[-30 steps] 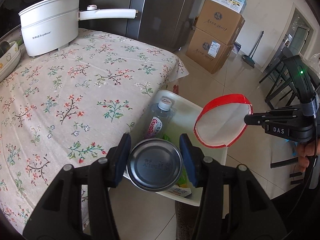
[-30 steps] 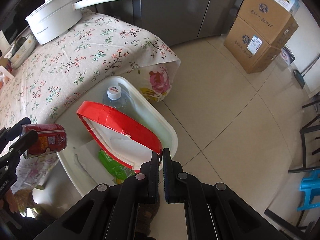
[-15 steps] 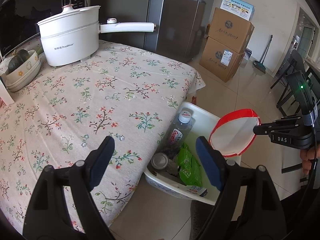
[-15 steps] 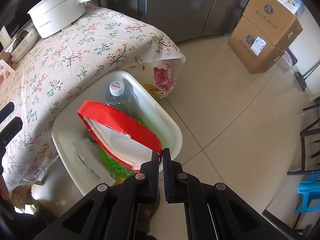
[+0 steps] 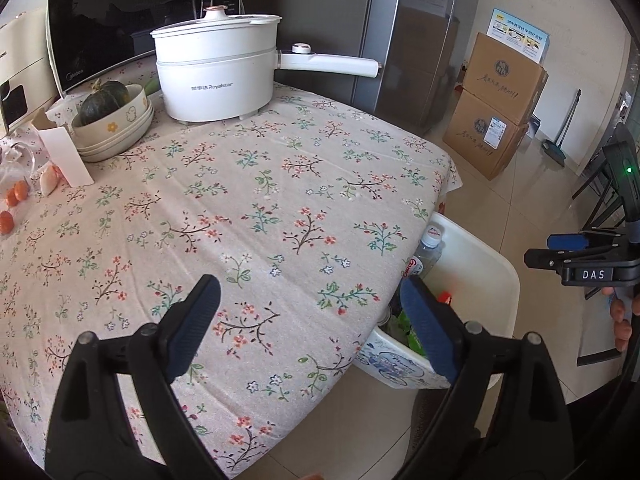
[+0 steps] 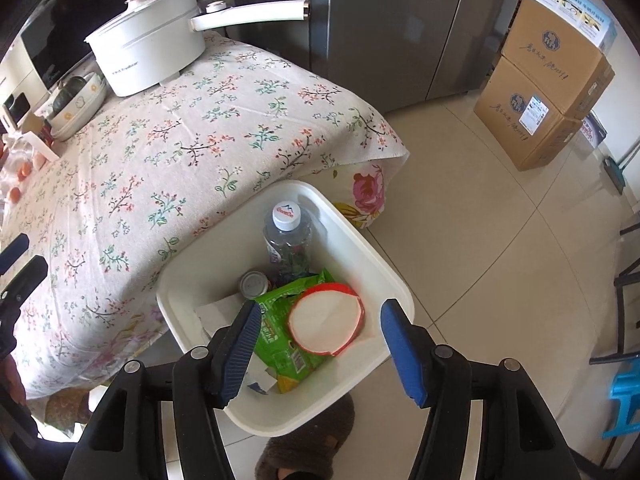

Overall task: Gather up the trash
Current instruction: 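Move both tools from the bin back over the table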

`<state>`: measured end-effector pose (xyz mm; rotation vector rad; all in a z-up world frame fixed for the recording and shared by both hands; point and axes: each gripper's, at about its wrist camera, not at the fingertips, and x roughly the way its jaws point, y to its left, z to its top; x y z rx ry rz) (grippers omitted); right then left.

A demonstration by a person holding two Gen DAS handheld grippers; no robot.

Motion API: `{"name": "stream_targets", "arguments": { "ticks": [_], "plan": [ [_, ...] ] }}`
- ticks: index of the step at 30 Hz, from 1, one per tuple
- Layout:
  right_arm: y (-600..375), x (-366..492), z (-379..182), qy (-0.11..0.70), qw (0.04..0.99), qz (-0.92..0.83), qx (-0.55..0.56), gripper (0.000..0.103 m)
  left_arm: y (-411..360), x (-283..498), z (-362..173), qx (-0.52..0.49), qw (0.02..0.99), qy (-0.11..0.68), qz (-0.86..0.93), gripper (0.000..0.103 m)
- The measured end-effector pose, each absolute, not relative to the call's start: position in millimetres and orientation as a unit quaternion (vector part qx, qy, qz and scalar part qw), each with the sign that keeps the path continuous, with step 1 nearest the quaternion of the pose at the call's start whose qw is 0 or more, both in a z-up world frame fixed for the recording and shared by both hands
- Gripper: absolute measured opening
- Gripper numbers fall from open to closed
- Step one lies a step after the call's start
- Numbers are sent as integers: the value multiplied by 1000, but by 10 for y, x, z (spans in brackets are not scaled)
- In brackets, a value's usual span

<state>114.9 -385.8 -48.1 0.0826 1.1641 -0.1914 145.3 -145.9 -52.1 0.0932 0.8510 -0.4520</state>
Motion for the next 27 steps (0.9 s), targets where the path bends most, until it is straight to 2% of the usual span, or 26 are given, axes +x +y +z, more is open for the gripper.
{"name": "stream_targets", "arguments": {
  "ticks": [27],
  "plan": [
    [-2353,1733,-298,512,859,6,-6,77,-23,1491,-415,0,907,411,-92,96]
  ]
}}
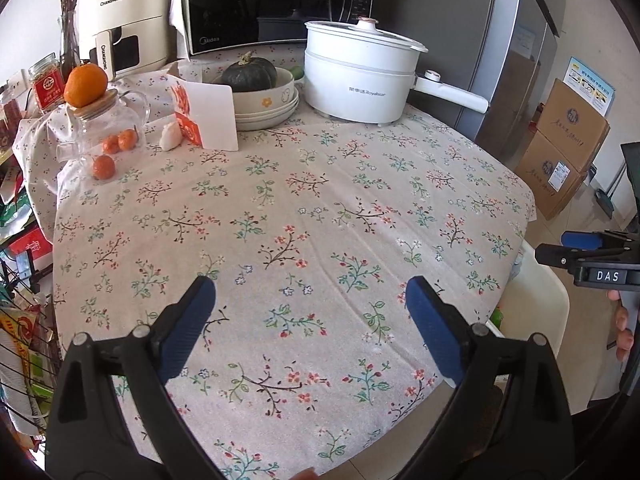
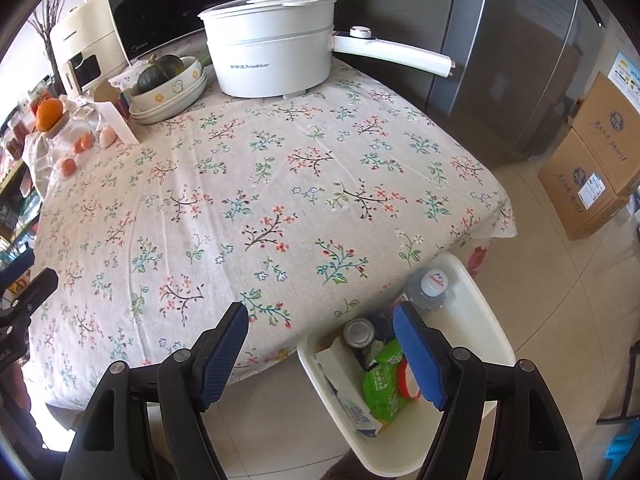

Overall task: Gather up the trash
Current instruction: 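Move both tools from the bin back over the table, then grasp the white tissue with the left tool while the right tool grasps the brown paper box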

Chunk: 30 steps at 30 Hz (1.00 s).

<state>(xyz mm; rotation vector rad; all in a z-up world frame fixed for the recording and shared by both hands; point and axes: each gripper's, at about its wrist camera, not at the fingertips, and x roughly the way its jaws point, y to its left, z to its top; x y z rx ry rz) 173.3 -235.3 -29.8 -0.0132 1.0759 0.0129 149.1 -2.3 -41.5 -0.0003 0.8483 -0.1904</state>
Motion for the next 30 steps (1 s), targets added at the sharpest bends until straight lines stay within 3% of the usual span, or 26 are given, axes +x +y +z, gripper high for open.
{"name": "stream_targets", "arguments": {
  "ticks": [14,22,23,27,30],
  "plan": [
    [-1212,2170,-352,466,881,77,-12,80,1067,1353,-553,-38,909,416,2,96],
    [-672,2662,-435,434,893,120,-26,81,1340,1762,-586,7,923,385,-11,95],
    [-632,2734,-443,431,893,126,-24,81,1354,1866,-610,15,926,378,-15,92],
    [-460,3026,-518,418,896,145,-44,81,1378,2434,-780,14,926,376,-34,62],
    [-351,3259,-599,413,895,162,-54,81,1405,2903,-906,-20,922,382,-57,49]
  ]
}}
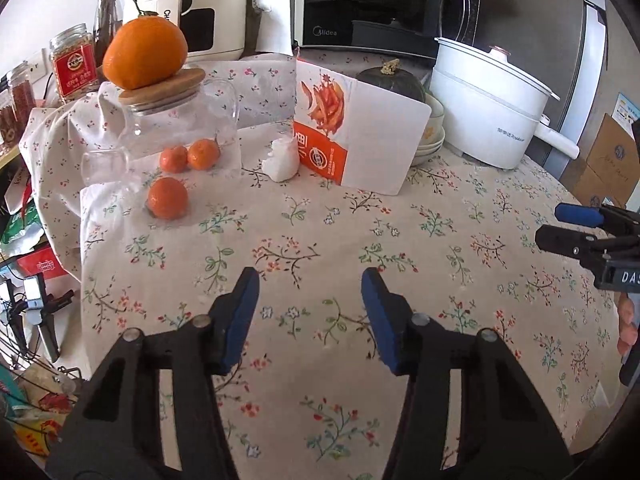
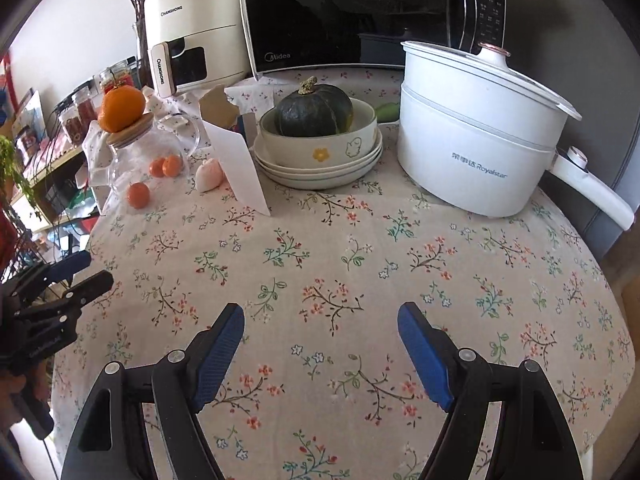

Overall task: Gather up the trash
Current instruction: 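Grasp the white tissue with the left tool while the right tool grasps the brown paper box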

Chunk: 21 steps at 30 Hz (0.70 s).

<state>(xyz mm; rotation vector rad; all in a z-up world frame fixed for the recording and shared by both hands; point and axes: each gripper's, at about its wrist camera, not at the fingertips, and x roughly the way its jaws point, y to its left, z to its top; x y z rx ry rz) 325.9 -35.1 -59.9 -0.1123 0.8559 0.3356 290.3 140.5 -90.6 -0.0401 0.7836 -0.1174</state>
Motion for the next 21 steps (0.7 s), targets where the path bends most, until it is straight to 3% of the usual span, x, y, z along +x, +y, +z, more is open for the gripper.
{"name": "stream_targets", "arguments": {
  "ticks": [2,11,21],
  "plan": [
    [-287,3410,-660,408,893,178,-60,81,1416,3210,-975,-31,921,383,-65,44],
    [-301,3895,-917,396,889,223,-60,81,1387,4017,-1142,-38,923,380,-42,43],
    [-373,4060,-1013,394,885,243,-38,81,1393,4259,-1158,-31,911,411,2,20]
  ]
}}
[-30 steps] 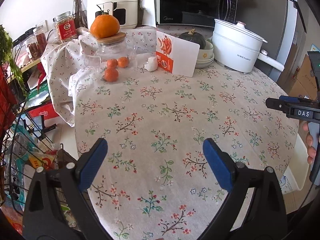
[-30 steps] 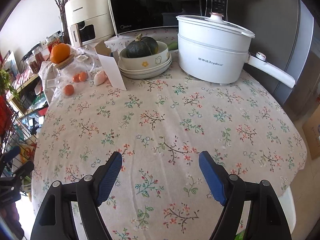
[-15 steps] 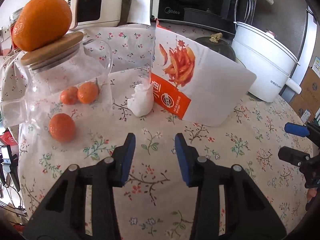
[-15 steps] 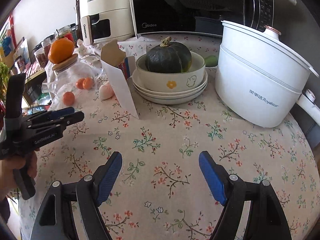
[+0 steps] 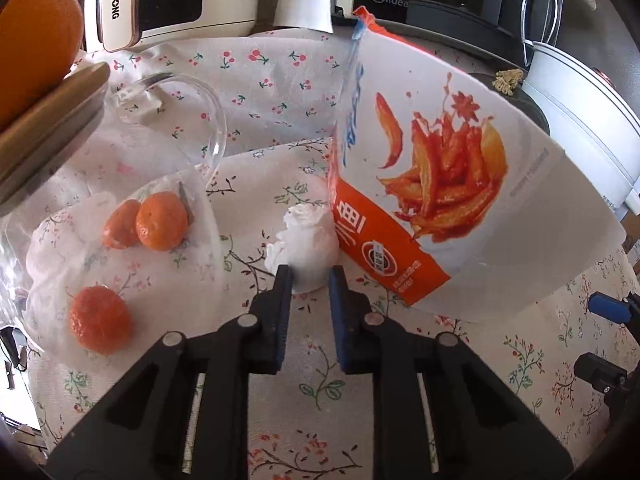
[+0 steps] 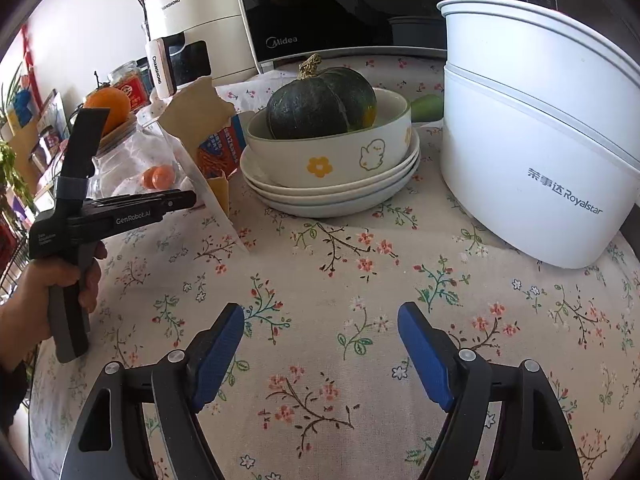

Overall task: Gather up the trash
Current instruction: 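Grasp the white tissue with the left tool while the right tool grasps the brown paper box, then carry the tissue and paper box to the white bin and release both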

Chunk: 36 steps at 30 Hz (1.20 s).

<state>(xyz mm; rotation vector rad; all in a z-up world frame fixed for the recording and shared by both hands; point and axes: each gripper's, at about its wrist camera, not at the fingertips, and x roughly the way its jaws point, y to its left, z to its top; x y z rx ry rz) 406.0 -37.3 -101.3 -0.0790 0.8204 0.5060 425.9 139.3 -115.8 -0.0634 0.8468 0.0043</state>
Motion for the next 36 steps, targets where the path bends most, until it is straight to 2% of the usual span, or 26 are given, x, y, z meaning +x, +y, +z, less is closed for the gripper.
{"name": "stream_targets", "arguments": {
  "ticks": [3,5,6,11,12,13,14,22,26,28,29,32,36],
  "plan": [
    [-270,4059,-944,384,887,253,-43,81,1446,4198,-1105,-54,914,403,0,22],
    [-206,4067,-899,378,888,259,-44,81,1428,4205,-1071,-47,917,396,-2,35],
    [-178,4074,-882,375,888,262,-44,81,1419,4196,-1066,-43,917,396,-6,36],
    [-74,4123,-861,368,888,273,-42,81,1342,4358,-1133,-26,909,415,-3,36],
    [-48,4127,-865,367,887,275,-44,81,1337,4367,-1136,-25,910,415,0,32],
    [-29,4137,-869,366,887,277,-45,81,1336,4377,-1134,-21,910,415,7,20],
    [-11,4150,-871,365,887,279,-46,80,1342,4392,-1138,-17,908,417,14,18],
    [219,4282,-864,355,882,307,-39,66,1474,4177,-1031,-50,908,416,8,14],
    [383,4372,-826,348,881,318,-38,51,1495,3946,-930,-49,912,408,4,14],
    [461,4392,-805,352,875,330,-37,26,1519,3799,-882,-47,913,406,4,14],
    [494,4387,-797,357,871,336,-38,9,1558,3734,-892,-44,913,405,6,14],
    [507,4259,-710,359,869,338,-44,4,1627,3504,-839,-47,912,407,11,14],
    [400,3987,-512,361,868,338,-48,2,1659,3218,-752,-52,908,415,13,14]
  ]
}}
